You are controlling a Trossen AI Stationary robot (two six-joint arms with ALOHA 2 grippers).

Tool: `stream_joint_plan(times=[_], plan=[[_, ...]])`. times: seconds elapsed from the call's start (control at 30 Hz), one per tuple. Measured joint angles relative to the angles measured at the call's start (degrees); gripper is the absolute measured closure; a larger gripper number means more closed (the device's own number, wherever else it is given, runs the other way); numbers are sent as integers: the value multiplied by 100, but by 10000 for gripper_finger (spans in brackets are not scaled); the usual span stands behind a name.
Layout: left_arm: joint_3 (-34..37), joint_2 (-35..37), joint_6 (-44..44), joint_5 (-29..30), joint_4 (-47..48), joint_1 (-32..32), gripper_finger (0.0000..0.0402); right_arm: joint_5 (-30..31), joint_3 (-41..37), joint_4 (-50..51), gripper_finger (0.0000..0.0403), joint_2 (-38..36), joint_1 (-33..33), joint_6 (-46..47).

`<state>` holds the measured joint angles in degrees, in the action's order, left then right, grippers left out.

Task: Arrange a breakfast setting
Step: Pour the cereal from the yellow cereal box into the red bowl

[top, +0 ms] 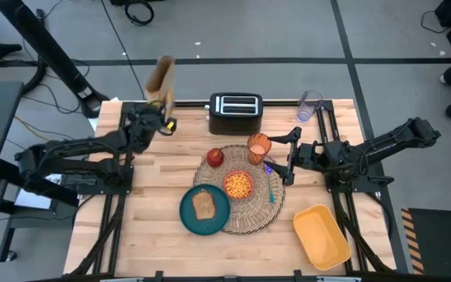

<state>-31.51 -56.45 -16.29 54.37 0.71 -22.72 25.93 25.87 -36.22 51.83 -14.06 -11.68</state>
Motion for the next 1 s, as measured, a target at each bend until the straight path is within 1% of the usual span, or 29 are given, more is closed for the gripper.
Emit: stream_joint_plan(times=[0.07, 0.17, 0.23, 0.33, 0.43, 0.53, 0.6, 0.7, 0.77, 0.83, 0.9, 1.0], plan=[[534, -2, -310, 375, -209, -68, 315, 4, 0, -1, 27, 0, 4, 122], [1175, 0, -521, 611, -873, -179, 316, 29, 0, -6, 27, 0, 2, 153], [1524, 0, -565, 764, -1220, -280, 317, 140, 0, -6, 27, 0, 2, 214], [1878, 0, -601, 974, -1617, -510, 314, 151, 0, -2, 27, 3, 4, 321], [2039, 0, -556, 918, -1650, -722, 307, 121, 0, 8, 28, 57, 2, 424], [2070, 0, -346, 664, -1663, -868, 289, 109, -2, -7, 27, 114, 2, 549], [2068, 2, -235, 526, -1689, -929, 267, 94, -2, 3, 26, 116, 4, 673], [2068, 74, -278, 483, -1645, -975, 223, -28, -2, 3, 24, 57, 4, 869], [2061, 156, -394, 444, -1513, -975, 192, -31, -2, -13, 23, -33, 4, 973], [1970, 279, -579, 348, -1115, -975, 162, -31, -2, -12, 23, -122, 4, 1015], [1773, 427, -834, 237, -491, -975, 140, -31, -2, -13, 23, -206, 4, 998], [1353, 595, -1410, 52, 877, -975, 118, -31, -2, -12, 23, -307, 4, 999]])
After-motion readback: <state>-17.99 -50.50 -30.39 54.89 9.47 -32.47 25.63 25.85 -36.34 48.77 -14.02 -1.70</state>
